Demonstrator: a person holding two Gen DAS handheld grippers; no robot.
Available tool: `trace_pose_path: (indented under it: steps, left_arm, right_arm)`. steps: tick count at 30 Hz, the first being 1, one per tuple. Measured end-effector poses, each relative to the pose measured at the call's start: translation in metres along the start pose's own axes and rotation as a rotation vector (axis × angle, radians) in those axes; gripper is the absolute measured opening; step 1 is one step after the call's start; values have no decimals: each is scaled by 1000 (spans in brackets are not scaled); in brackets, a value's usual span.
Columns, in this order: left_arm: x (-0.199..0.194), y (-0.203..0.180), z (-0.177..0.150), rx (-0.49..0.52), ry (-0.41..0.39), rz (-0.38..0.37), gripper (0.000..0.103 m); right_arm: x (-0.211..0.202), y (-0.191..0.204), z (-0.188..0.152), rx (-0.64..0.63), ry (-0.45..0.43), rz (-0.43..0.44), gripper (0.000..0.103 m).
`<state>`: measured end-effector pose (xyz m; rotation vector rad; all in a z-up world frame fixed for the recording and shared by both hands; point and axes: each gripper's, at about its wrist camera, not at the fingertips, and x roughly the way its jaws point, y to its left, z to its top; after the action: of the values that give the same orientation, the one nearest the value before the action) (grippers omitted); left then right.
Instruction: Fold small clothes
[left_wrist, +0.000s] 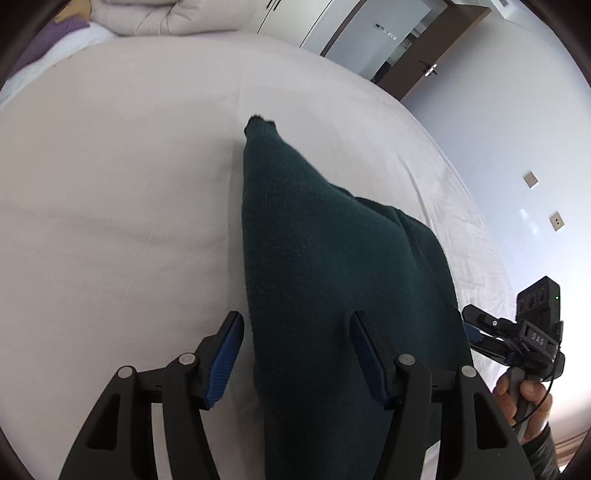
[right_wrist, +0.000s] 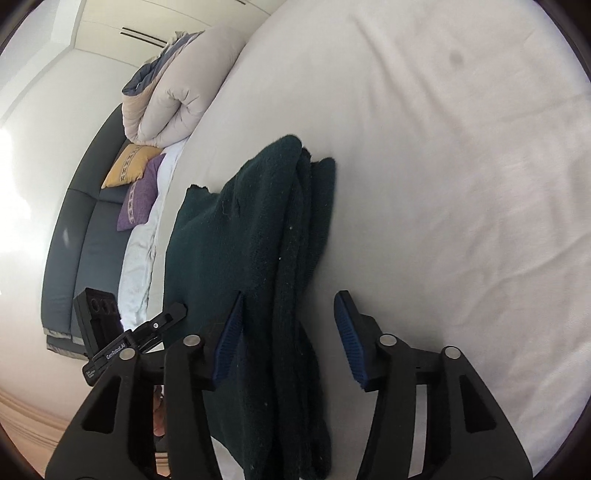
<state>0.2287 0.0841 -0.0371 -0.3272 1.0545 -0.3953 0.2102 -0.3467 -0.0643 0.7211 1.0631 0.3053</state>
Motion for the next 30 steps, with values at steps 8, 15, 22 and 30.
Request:
trace_pose_path:
  steps: [8,15,22,30]
  left_arm:
    - [-110,-79,-72,325,-410,216,103]
    - [-173,-120,-130,432,-596,443,103]
    - [-224,-132,-161,405,-681,540,103]
    - [-241,-115,-157,213,-564,451,103]
  right_arm:
    - [-103,42,-67,-181,-245,-160,60]
    - [-171,99,-156,-397,-510,-327,81]
    - [-239,156,-218,-600,-860,-415,103]
    - [-270,181,-246,-560,-837,-396,103]
